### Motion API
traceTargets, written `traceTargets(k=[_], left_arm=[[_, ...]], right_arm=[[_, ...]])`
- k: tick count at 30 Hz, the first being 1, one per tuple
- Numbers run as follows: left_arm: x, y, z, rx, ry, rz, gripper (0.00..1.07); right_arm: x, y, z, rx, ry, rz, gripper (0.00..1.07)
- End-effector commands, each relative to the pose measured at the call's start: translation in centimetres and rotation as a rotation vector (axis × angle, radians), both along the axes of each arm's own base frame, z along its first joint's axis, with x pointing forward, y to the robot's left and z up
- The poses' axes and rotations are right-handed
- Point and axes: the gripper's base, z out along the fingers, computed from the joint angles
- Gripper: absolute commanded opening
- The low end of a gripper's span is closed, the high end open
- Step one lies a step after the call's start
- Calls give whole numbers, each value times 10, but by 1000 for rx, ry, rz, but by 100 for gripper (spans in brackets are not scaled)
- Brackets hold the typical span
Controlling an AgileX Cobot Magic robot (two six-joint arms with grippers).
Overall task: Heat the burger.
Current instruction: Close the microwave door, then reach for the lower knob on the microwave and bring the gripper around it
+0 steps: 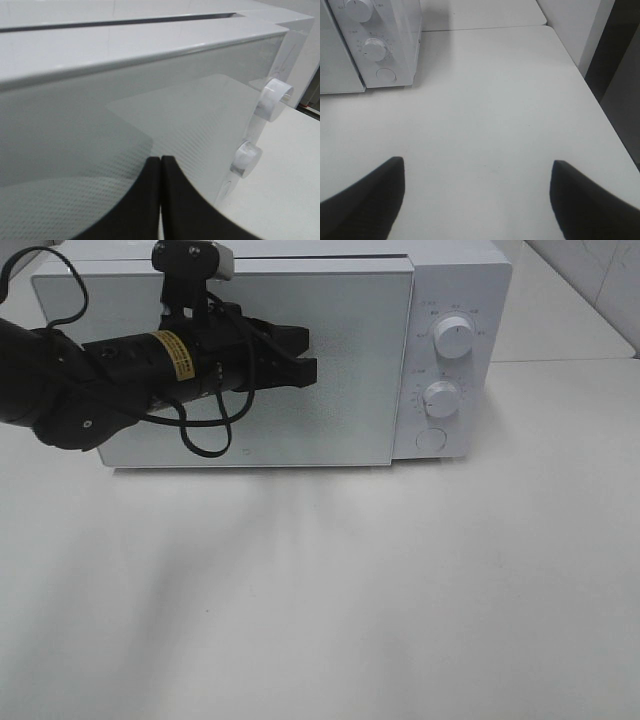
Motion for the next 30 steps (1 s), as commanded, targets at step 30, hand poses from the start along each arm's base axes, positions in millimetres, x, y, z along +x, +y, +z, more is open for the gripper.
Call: traceTargets(k=[30], left_arm=[[-2, -50, 39, 39, 110, -16, 2]], right_arm=[[-4, 0, 1, -1, -36, -8, 76]])
